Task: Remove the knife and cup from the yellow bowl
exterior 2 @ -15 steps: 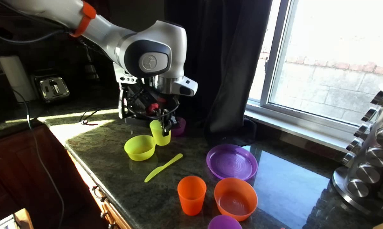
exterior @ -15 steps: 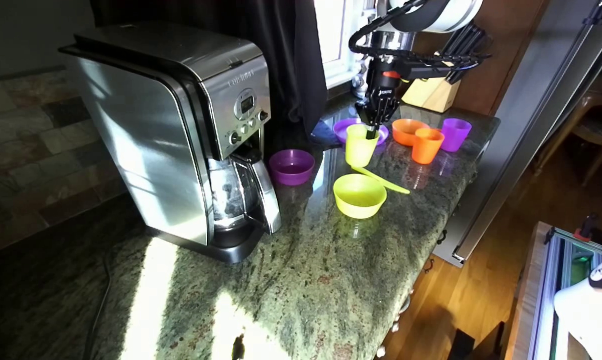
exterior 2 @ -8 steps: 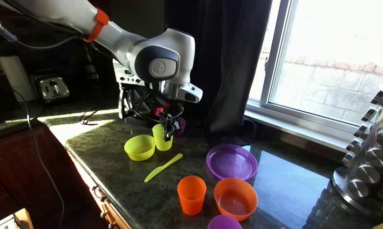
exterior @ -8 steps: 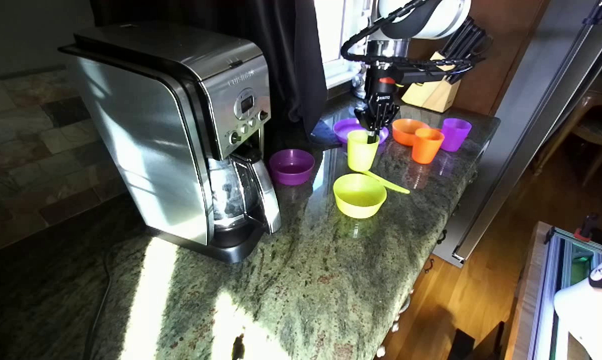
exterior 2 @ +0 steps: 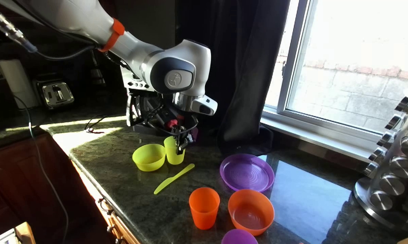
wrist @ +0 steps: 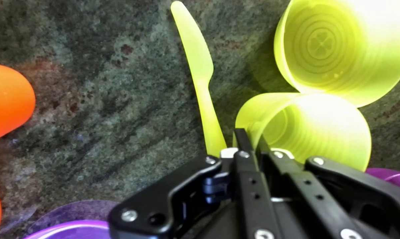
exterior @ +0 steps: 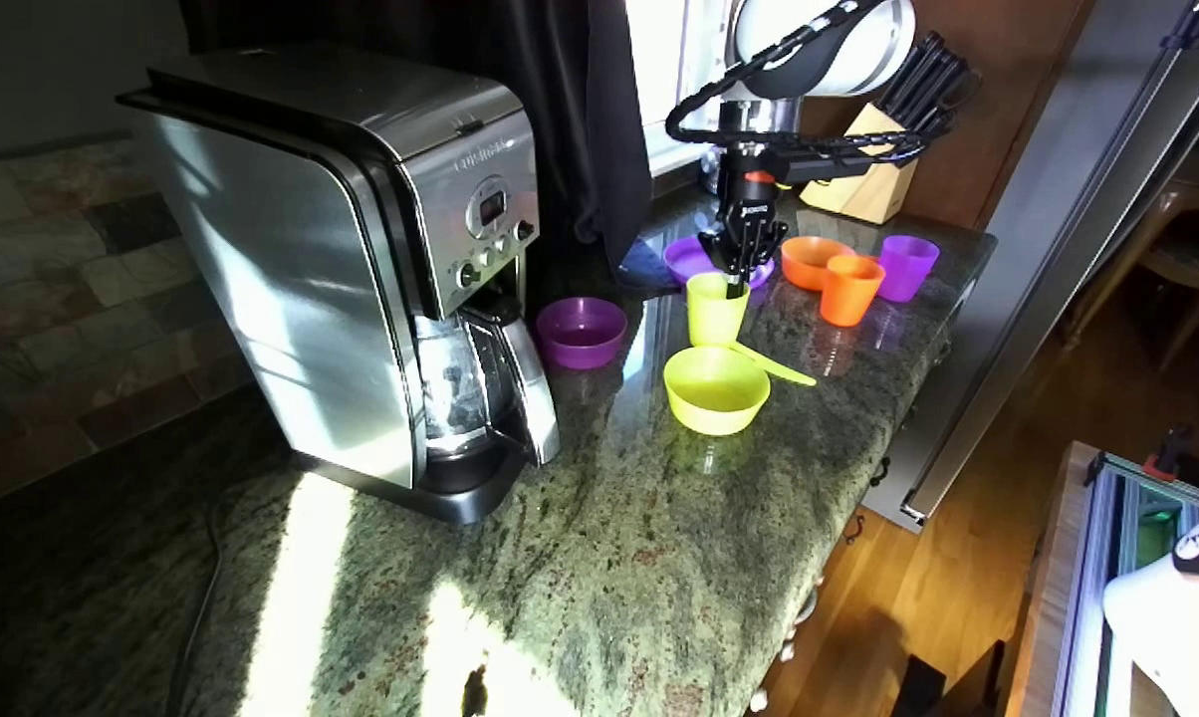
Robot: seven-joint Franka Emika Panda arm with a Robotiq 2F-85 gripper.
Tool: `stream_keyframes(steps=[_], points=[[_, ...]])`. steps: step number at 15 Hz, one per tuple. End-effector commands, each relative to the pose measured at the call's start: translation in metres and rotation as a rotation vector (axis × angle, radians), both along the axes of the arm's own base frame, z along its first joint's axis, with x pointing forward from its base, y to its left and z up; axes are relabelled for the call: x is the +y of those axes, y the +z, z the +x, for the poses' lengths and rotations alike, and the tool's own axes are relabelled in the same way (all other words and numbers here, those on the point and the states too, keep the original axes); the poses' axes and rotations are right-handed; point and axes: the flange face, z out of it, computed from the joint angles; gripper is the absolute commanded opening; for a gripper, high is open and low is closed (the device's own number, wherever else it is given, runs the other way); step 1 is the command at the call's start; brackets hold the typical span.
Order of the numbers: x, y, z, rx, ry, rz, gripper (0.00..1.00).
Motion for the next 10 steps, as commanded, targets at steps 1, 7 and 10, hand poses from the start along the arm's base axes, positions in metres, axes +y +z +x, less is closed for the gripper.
stream_keyframes(steps=[1, 7, 10], points=[[0.002, -0.009, 0.008, 0.012, 0.002, -0.013, 0.01], [0.002, -0.018, 0.013, 0.023, -0.001, -0.021, 0.01], [0.002, -0.021, 0.013, 0.027, -0.002, -0.021, 0.3]])
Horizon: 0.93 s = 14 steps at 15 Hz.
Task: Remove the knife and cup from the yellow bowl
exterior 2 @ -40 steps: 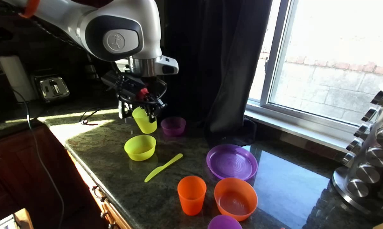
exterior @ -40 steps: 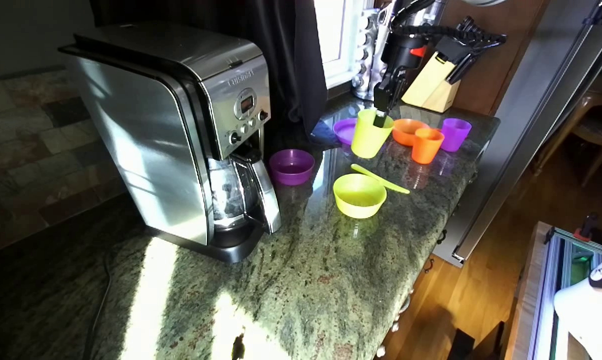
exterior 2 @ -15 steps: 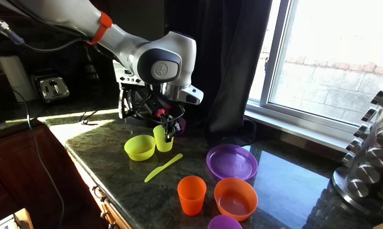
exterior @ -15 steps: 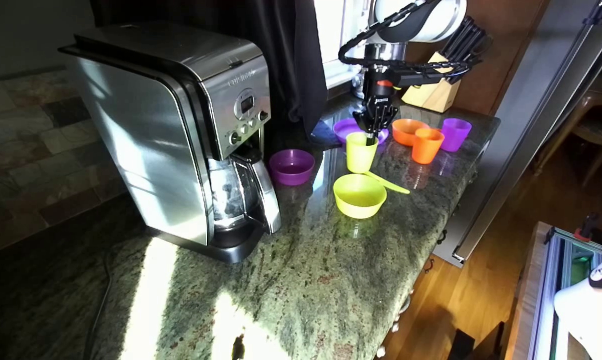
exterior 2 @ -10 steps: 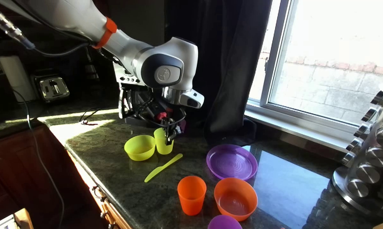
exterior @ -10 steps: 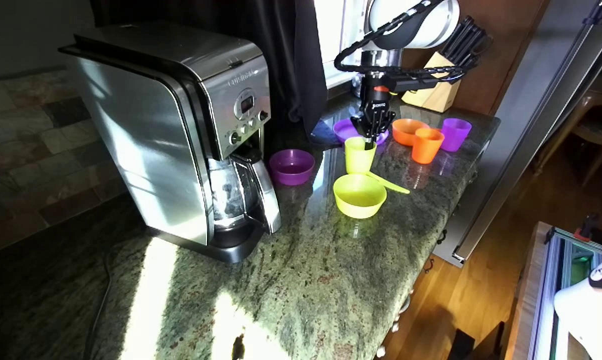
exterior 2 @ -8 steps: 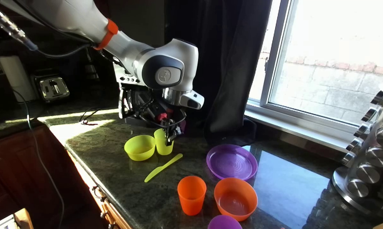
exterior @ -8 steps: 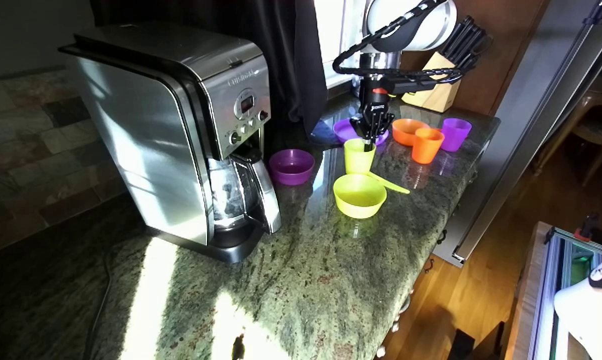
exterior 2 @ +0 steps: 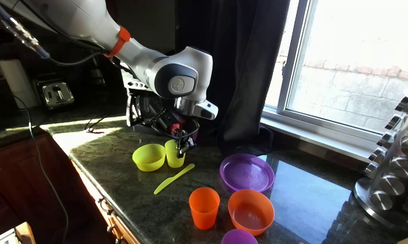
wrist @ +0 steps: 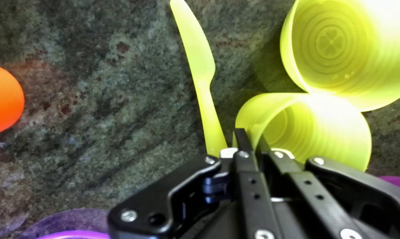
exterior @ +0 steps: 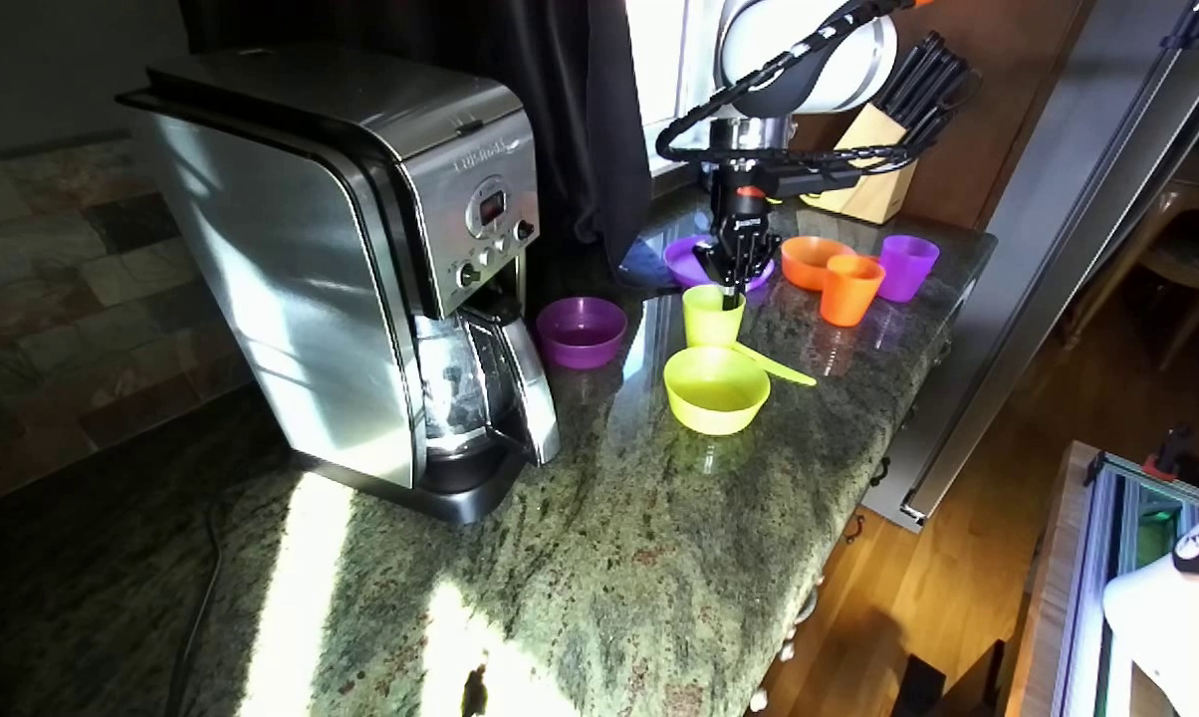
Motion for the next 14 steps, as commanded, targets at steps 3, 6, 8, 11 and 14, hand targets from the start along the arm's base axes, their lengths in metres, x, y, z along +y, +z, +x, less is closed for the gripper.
stream_keyframes(steps=[3, 6, 8, 11, 14], points=[[0.0, -0.001, 0.007, -0.005, -0.039, -0.035, 0.49], [0.0, 0.005, 0.008, -0.019, -0.057, -0.036, 0.71], [0.002, 0.008, 0.009, -0.027, -0.061, -0.033, 0.86], [0.004, 0.016, 0.007, -0.044, -0.064, -0.03, 1.0], [0.008, 0.026, 0.003, -0.062, -0.047, -0.029, 1.0]])
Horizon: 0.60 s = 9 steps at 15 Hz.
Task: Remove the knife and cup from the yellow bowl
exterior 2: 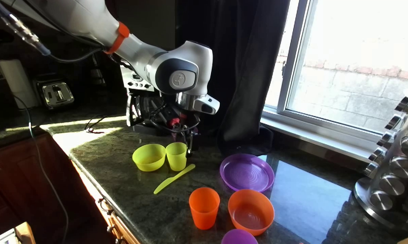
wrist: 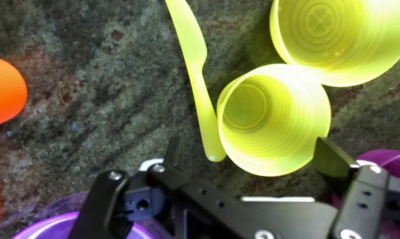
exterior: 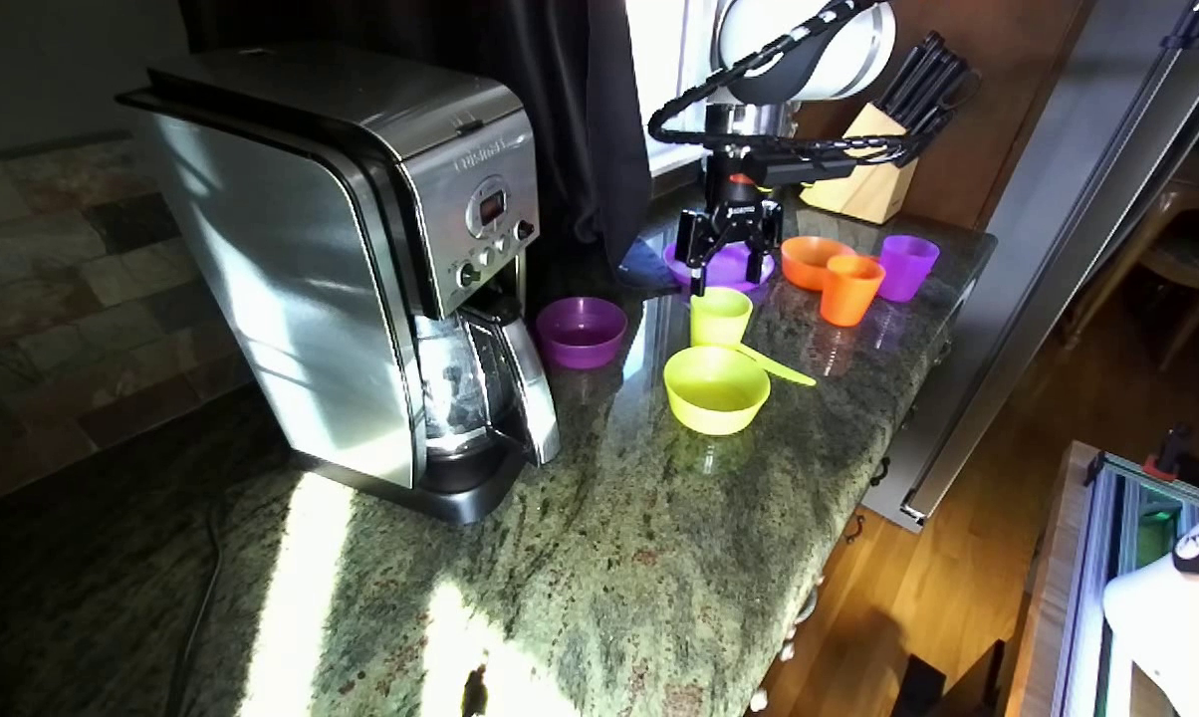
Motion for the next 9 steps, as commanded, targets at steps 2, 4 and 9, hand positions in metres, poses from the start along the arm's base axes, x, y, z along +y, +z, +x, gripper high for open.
stream_keyframes(steps=[2, 4, 9], points=[[0.011, 0.019, -0.008, -0.044, 0.021, -0.012, 1.0], [0.015, 0.028, -0.012, -0.057, 0.04, -0.016, 0.99], [0.027, 0.05, -0.028, -0.099, 0.168, -0.072, 1.0]])
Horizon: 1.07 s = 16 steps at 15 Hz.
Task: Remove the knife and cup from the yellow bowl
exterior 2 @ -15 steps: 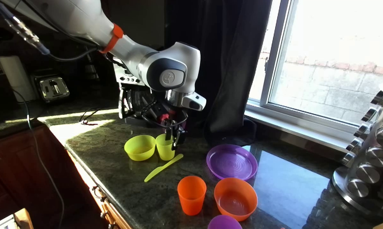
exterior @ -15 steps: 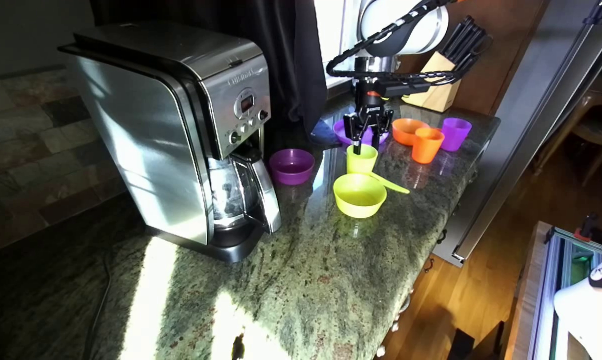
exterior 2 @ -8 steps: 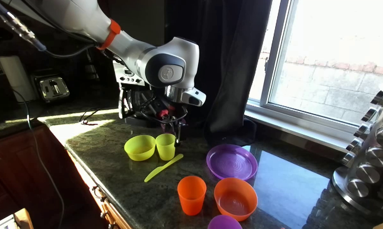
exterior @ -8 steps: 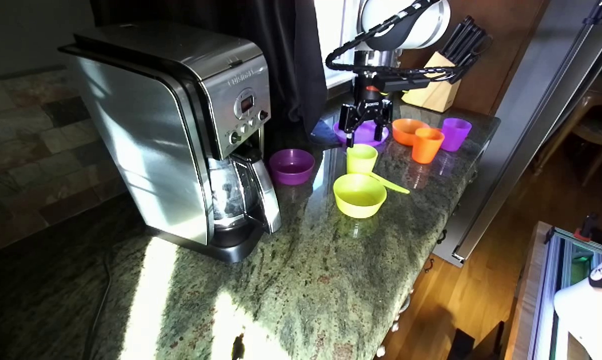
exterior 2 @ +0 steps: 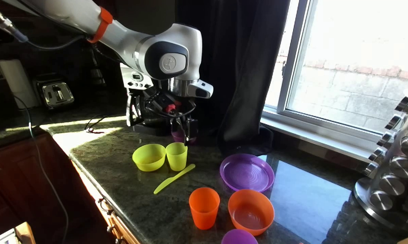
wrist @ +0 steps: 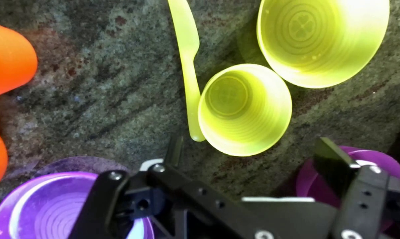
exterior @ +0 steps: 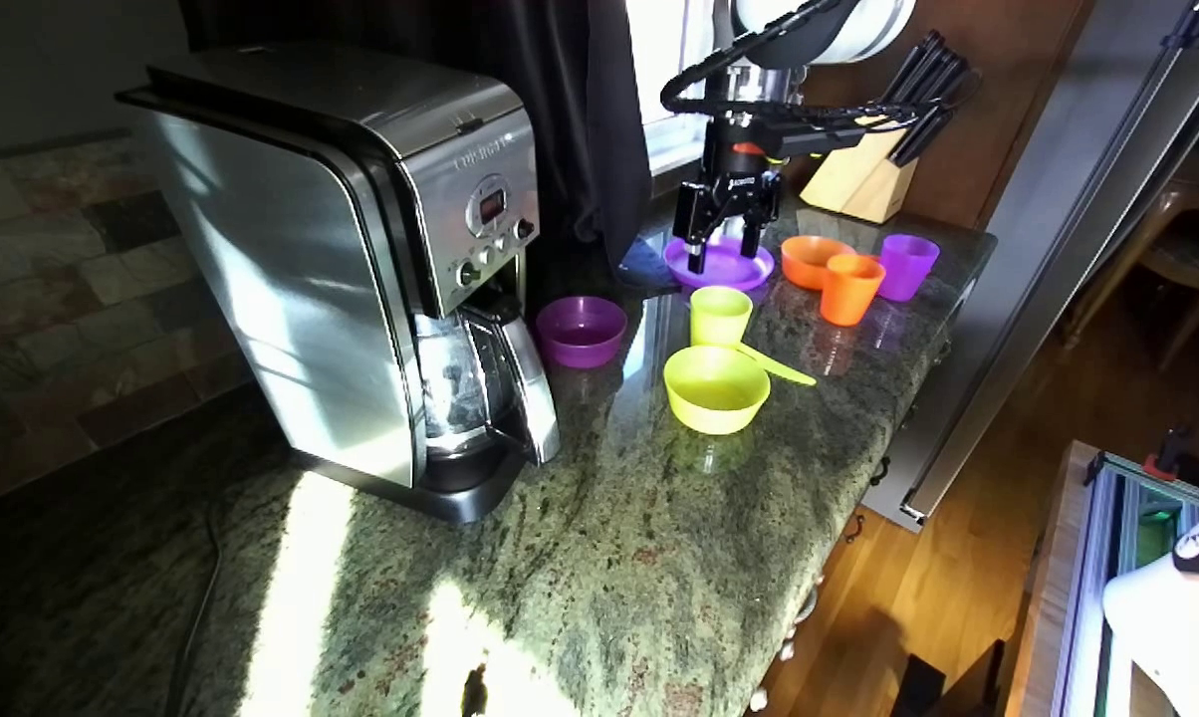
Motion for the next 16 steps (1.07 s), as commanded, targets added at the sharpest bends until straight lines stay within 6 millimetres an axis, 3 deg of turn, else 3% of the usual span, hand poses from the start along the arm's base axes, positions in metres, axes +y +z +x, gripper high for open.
stream_keyframes(steps=[1, 10, 16], points=[[0.01, 0.015, -0.026, -0.038, 0.091, -0.042, 1.0], [0.029, 0.037, -0.059, -0.2, 0.168, 0.004, 1.0], [0.029, 0.044, -0.08, -0.244, 0.155, -0.003, 1.0]])
